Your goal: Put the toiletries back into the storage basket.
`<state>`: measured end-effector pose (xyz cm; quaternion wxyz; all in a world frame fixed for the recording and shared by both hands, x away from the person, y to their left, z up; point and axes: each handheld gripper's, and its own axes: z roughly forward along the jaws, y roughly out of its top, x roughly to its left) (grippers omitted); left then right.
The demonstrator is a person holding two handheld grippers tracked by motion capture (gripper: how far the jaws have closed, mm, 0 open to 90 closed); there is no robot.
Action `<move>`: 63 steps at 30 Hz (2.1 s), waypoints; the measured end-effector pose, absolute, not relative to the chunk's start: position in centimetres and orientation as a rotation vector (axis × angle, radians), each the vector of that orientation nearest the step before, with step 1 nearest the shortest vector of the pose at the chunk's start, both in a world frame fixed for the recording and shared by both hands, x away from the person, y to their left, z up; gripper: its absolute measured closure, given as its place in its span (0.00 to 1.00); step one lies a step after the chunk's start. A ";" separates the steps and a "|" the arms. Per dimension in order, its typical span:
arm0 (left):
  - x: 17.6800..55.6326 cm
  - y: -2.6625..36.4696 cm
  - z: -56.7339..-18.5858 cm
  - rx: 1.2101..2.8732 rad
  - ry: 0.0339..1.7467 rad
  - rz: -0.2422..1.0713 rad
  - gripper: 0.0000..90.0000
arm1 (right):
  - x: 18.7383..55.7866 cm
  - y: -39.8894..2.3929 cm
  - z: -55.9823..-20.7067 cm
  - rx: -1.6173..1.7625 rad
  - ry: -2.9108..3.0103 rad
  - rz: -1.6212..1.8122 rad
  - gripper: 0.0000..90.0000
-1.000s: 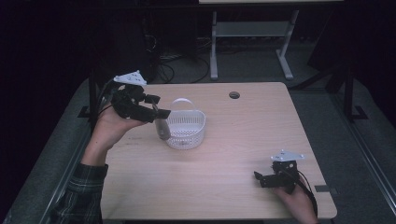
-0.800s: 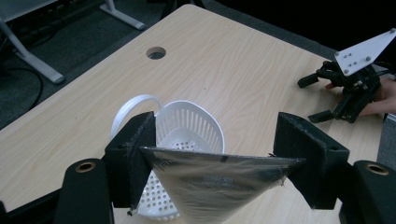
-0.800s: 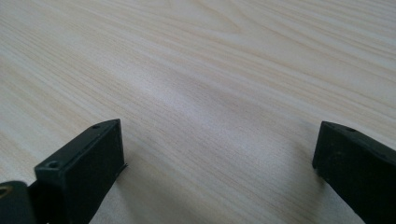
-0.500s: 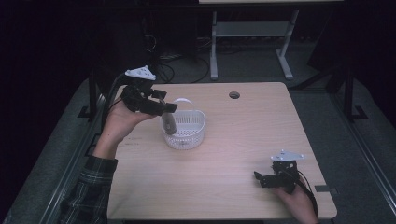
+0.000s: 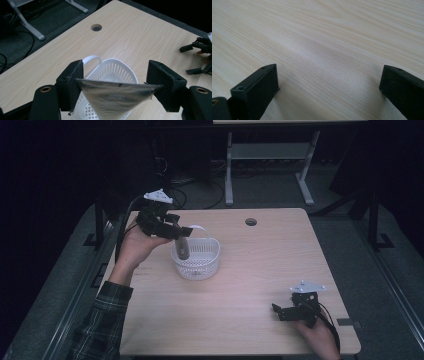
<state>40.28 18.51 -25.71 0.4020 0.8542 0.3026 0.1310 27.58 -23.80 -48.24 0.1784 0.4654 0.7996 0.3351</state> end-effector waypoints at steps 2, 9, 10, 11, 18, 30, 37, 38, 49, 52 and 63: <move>40.5 18.5 -26.0 2.162 0.775 0.330 0.33 | 27.6 -23.8 -48.2 1.316 2.262 0.947 0.02; 41.2 18.3 -27.5 2.178 0.807 0.324 0.33 | 27.6 -23.8 -48.2 1.316 2.262 0.948 0.02; 41.3 18.3 -27.7 2.184 0.809 0.323 0.33 | 27.6 -23.8 -48.2 1.319 2.262 0.948 0.02; 41.3 18.3 -27.9 2.185 0.812 0.323 0.33 | 27.6 -23.8 -48.2 1.317 2.262 0.947 0.02; 41.8 18.3 -29.2 2.199 0.838 0.317 0.33 | 27.6 -23.8 -48.2 1.313 2.262 0.947 0.02; 42.1 18.3 -30.9 2.209 0.868 0.315 0.33 | 27.6 -23.8 -48.2 1.316 2.262 0.946 0.02; 42.2 18.3 -31.8 2.219 0.878 0.315 0.33 | 27.6 -23.8 -48.2 1.317 2.262 0.946 0.02; 42.2 18.3 -32.0 2.222 0.881 0.316 0.33 | 27.6 -23.8 -48.2 1.316 2.262 0.946 0.02; 42.3 18.3 -33.5 2.230 0.899 0.302 0.33 | 27.6 -23.8 -48.2 1.316 2.262 0.946 0.02; 42.3 18.4 -33.8 2.234 0.901 0.297 0.33 | 27.6 -23.8 -48.2 1.316 2.262 0.946 0.02; 42.1 18.2 -34.9 2.260 0.886 0.292 0.33 | 27.6 -23.8 -48.2 1.317 2.261 0.946 0.02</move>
